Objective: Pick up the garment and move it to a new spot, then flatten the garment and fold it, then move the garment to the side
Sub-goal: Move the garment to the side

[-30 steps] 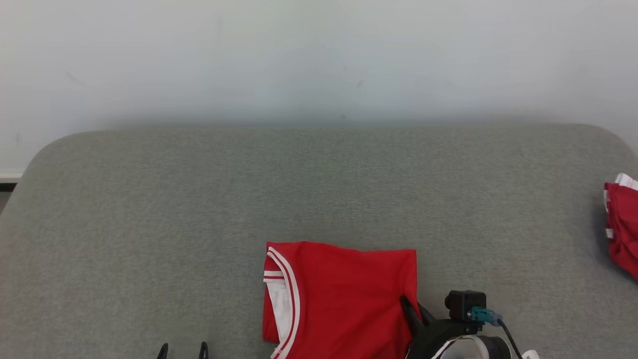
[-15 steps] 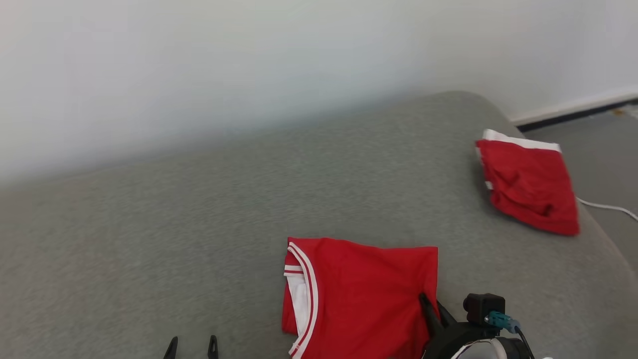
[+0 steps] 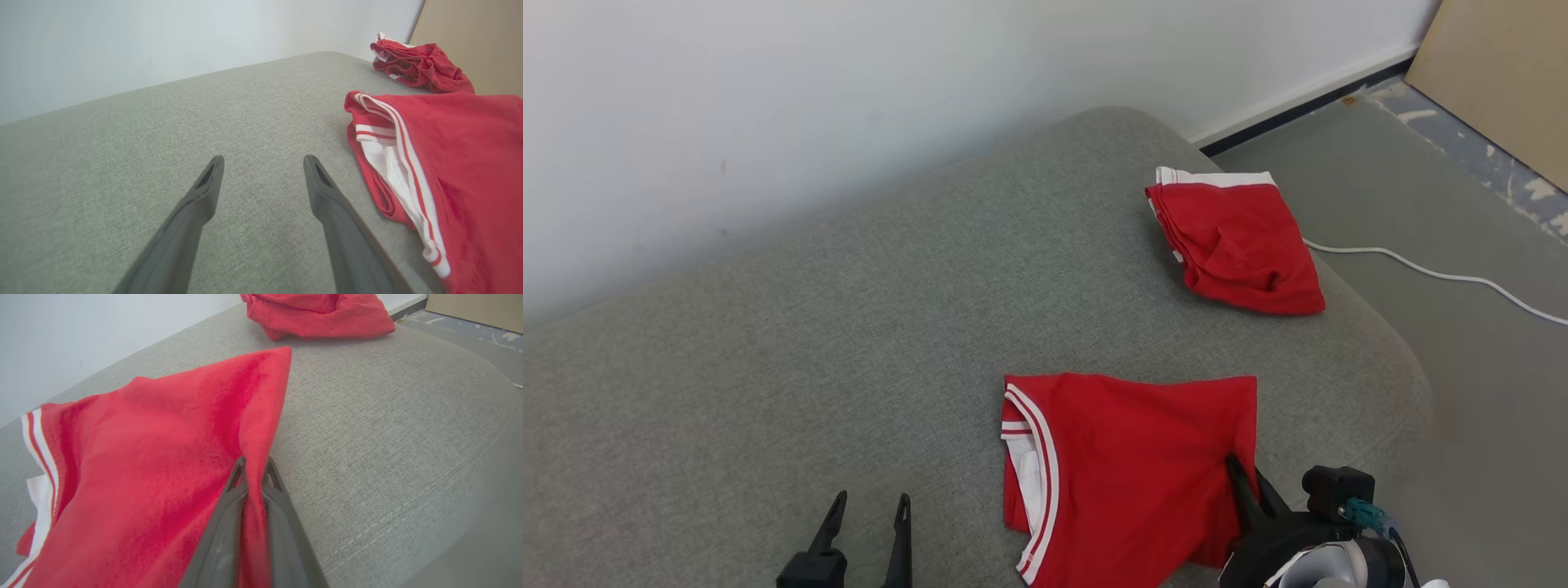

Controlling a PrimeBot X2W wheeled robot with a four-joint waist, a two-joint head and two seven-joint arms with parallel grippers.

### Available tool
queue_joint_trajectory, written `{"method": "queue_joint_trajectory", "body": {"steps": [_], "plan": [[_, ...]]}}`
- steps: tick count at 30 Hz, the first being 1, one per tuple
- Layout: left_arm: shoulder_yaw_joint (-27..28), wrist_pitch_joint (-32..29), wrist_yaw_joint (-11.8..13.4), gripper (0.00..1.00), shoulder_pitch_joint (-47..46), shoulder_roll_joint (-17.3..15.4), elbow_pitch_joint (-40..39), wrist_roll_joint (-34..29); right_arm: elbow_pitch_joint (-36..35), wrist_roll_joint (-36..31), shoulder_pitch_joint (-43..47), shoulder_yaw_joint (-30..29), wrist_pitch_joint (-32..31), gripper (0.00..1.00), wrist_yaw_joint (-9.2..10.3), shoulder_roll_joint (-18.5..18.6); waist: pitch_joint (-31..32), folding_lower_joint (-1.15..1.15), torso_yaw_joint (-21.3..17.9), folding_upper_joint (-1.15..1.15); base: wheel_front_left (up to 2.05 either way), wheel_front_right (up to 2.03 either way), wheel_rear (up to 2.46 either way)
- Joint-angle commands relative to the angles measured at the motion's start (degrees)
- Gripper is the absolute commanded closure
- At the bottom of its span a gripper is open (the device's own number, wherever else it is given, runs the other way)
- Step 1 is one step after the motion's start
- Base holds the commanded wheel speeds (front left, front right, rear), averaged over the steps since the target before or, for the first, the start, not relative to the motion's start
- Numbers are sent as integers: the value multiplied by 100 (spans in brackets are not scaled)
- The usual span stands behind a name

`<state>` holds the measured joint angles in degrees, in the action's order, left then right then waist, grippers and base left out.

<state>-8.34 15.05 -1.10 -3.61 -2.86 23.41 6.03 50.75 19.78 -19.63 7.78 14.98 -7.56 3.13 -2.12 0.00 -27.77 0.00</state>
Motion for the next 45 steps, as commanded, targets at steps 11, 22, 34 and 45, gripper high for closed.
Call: {"method": "queue_joint_trajectory", "body": {"steps": [11,22,34,45], "plan": [[-36,15,2,0,-71,-8,55,4,-369,-395,-509,229,23,100,19,10,-307,0,-222,0,0,0,0],[162,15,22,0,104,-11,-122,-224,114,-986,-2490,83,-185,100,19,576,-518,0,285,0,0,0,0],[239,15,-60,0,-100,-45,-120,-432,1392,-1957,-3454,-1525,-111,100,18,1675,-888,0,1004,0,0,0,0],[210,15,-70,0,-313,-103,-142,-547,1538,-3536,-3053,-3854,-426,0,19,2227,-1109,0,1289,0,0,0,0]]}}
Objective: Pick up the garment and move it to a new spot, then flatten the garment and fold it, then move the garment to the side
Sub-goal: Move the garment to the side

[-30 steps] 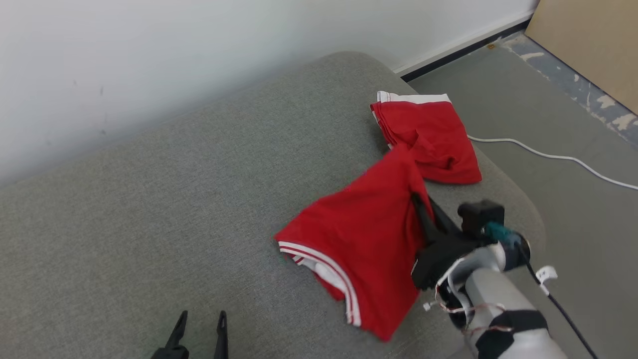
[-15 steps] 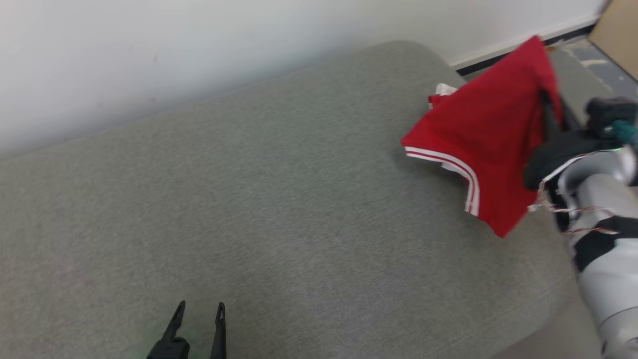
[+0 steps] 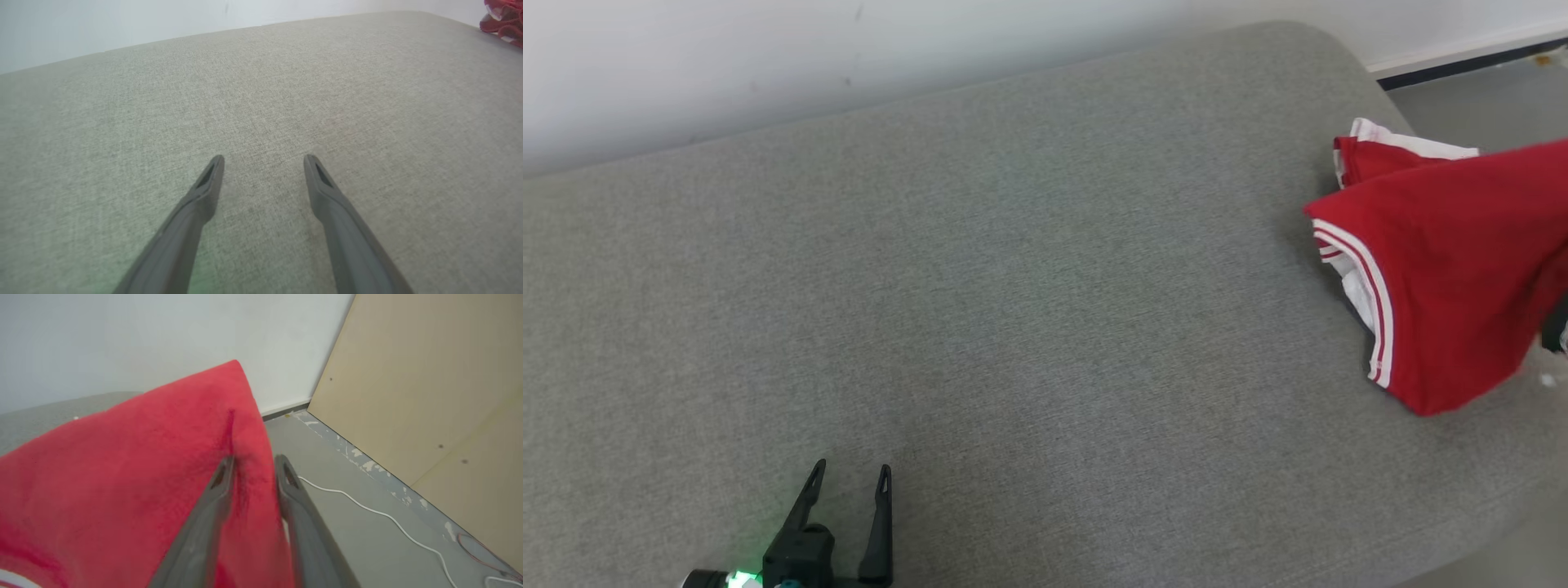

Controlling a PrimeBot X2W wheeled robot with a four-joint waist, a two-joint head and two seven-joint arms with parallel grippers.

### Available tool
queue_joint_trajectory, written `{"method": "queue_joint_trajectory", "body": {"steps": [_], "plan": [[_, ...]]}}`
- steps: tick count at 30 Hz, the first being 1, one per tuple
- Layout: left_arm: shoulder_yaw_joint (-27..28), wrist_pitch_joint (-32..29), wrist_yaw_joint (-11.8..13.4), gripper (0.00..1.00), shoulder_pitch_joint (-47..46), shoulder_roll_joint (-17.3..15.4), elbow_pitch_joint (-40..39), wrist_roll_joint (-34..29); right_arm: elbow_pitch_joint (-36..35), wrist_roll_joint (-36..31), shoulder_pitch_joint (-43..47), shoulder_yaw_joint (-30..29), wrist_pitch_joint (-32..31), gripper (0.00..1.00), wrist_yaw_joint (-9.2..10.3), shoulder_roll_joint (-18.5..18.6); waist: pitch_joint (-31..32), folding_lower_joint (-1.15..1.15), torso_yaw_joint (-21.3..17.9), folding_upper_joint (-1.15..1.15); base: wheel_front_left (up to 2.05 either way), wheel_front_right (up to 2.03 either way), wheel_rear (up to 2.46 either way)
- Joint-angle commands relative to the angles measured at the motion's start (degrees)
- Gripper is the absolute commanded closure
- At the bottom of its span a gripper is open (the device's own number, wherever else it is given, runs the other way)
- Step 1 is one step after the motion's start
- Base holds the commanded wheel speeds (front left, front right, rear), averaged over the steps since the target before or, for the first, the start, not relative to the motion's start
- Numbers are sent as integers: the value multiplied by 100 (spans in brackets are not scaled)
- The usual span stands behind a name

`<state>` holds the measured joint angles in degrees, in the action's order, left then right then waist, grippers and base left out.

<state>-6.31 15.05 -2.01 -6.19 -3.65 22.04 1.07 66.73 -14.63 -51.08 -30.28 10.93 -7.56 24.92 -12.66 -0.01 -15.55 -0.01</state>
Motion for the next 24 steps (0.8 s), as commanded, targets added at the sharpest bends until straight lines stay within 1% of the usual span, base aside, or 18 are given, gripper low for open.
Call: {"method": "queue_joint_trajectory", "body": {"steps": [1,3,6,8,11,13,15,16,20,24], "plan": [[7,15,20,0,-54,-24,-5,-51,-59,-95,92,-48,-21,0,19,47,-56,1,68,1,0,0,0],[5,15,38,0,-68,-23,-12,-61,-314,-512,235,-599,-134,0,19,-44,-48,1,98,1,0,0,0],[29,15,54,0,-45,-21,-15,-31,-721,-1153,400,-1225,-215,0,18,-341,-7,1,119,1,0,0,0],[56,15,83,0,-5,-19,-15,0,-894,-1462,421,-1465,-94,0,19,-543,43,1,128,1,0,0,0],[98,15,105,0,65,-9,-35,34,-878,-1664,363,-1513,204,0,19,-784,121,1,133,1,0,0,0],[124,15,127,0,105,-2,-43,61,-785,-1733,327,-1328,352,0,18,-973,181,1,145,1,0,0,0],[153,15,144,0,131,4,-58,86,-715,-1627,296,-1116,417,0,18,-1159,239,1,163,1,0,0,0],[161,15,147,0,149,10,-66,91,-820,-1525,273,-930,430,0,19,-1279,275,1,175,1,0,0,0],[235,15,190,0,222,26,-98,150,-1481,-872,735,9,421,0,19,-1806,441,1,234,1,0,0,0],[316,15,241,0,318,34,-146,159,-2259,-65,1337,1097,425,0,18,-2064,609,1,347,1,0,0,0]]}}
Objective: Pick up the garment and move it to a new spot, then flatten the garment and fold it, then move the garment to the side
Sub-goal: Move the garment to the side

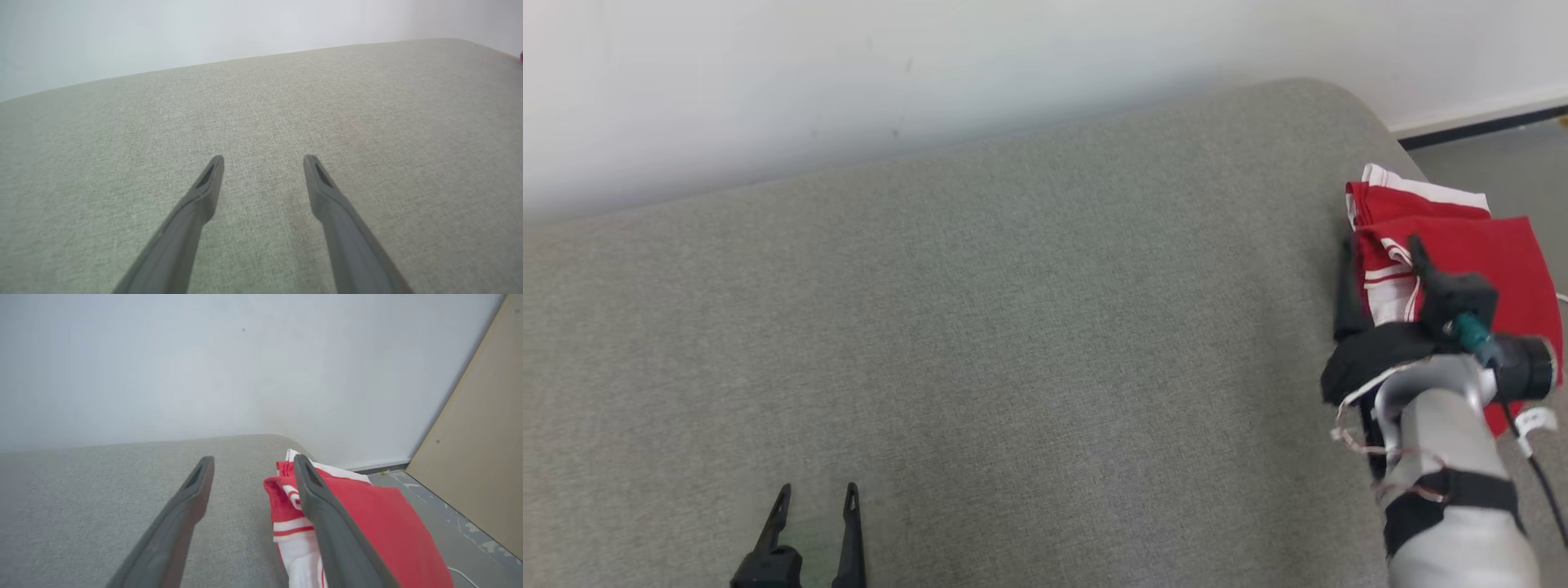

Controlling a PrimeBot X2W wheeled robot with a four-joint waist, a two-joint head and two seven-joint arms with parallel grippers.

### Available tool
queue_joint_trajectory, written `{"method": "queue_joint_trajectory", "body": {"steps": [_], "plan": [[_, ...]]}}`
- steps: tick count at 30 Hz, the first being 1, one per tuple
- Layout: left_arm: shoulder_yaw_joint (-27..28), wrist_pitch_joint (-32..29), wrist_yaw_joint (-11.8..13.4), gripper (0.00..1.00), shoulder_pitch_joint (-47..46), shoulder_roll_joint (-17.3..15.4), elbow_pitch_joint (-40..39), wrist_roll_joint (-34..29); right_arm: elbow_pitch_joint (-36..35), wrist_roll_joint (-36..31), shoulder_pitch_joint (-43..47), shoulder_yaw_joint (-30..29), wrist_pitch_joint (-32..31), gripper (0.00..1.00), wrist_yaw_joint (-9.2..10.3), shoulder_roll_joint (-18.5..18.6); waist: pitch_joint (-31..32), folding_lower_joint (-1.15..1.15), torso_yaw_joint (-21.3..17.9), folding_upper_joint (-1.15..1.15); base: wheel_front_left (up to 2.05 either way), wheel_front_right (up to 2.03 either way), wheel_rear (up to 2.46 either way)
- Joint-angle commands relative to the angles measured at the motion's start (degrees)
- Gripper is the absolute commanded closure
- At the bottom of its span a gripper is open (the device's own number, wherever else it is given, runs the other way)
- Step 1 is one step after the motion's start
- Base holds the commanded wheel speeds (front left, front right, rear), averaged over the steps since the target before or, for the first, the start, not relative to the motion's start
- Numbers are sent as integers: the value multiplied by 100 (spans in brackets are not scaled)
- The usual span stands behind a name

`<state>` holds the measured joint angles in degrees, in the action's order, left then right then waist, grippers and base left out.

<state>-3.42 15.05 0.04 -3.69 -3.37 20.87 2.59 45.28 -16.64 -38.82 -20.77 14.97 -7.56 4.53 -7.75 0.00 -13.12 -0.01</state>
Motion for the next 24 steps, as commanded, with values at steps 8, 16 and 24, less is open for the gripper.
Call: {"method": "queue_joint_trajectory", "body": {"steps": [8,16,24], "plan": [[251,15,43,0,302,24,-63,85,-909,1199,1308,1308,21,0,18,-140,431,0,435,1,0,0,0],[378,15,25,0,513,40,-52,143,-1173,1563,2115,1855,22,0,18,-166,652,0,812,1,0,0,0],[555,15,39,0,602,45,-85,160,-1218,1821,2456,2064,23,0,19,-165,730,0,1056,1,0,0,0]]}}
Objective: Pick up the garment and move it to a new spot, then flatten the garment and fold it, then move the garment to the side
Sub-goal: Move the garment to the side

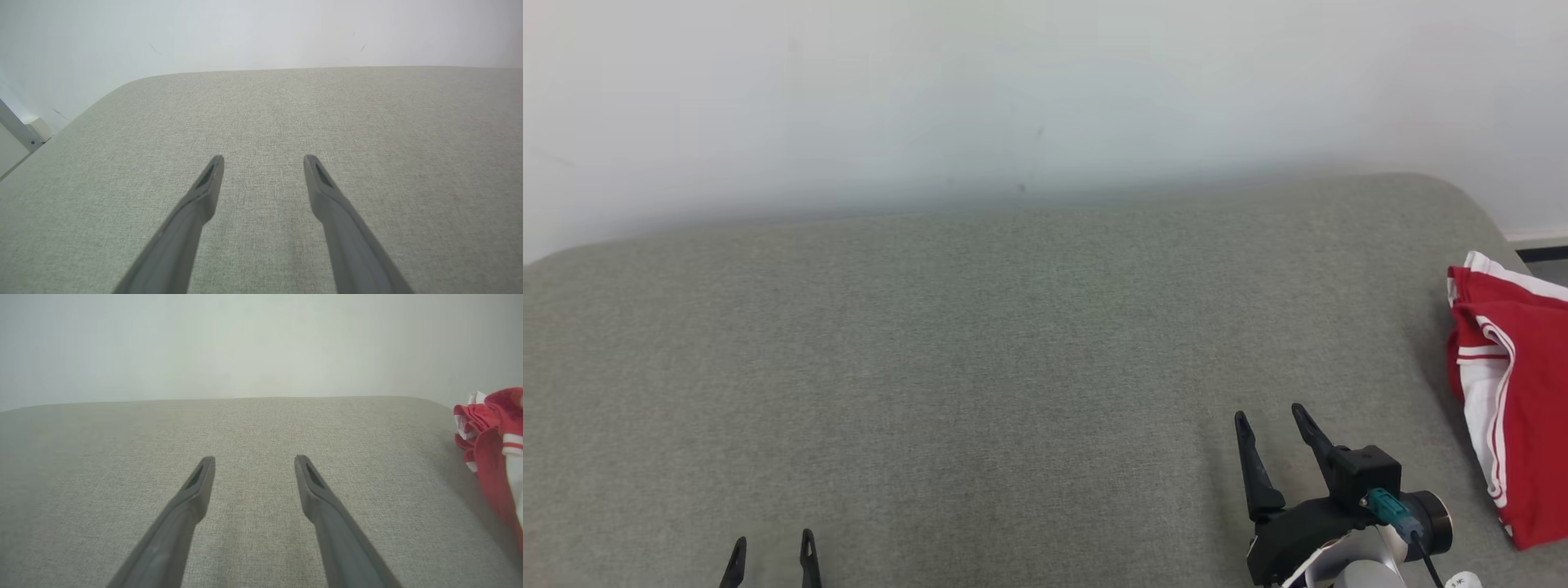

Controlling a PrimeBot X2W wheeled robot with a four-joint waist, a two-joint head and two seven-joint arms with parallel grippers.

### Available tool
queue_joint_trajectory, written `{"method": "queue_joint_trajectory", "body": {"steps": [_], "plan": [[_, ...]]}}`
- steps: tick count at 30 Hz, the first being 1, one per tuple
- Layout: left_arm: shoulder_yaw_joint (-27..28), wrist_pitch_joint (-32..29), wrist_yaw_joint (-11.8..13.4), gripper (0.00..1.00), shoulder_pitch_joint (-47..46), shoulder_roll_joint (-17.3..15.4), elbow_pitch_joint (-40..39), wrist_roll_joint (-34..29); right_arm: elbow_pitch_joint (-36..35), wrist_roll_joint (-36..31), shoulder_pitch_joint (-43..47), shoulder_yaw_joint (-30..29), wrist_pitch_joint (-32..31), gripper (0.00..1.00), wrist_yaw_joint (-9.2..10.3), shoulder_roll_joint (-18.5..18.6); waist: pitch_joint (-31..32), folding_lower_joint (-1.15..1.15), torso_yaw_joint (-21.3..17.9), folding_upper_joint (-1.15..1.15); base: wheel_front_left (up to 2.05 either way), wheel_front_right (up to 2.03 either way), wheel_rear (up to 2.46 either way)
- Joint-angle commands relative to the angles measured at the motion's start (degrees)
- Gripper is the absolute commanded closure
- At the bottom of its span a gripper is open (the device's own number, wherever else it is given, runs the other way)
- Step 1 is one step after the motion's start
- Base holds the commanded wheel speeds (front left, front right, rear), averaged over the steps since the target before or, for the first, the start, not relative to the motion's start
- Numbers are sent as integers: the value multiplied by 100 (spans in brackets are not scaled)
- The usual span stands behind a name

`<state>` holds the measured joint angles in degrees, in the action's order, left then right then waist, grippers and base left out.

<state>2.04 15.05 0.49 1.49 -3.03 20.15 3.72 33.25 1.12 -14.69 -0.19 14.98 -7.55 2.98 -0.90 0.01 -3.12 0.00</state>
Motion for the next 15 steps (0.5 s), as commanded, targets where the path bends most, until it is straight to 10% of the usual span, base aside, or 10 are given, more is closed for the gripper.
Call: {"method": "queue_joint_trajectory", "body": {"steps": [1,15], "plan": [[22,15,-15,0,79,12,-19,43,-11,57,65,25,21,0,17,-10,53,-1,80,0,0,0,0],[180,15,-136,0,-41,15,49,124,-73,-11,274,38,22,0,17,-10,189,-1,144,0,0,0,0]]}}
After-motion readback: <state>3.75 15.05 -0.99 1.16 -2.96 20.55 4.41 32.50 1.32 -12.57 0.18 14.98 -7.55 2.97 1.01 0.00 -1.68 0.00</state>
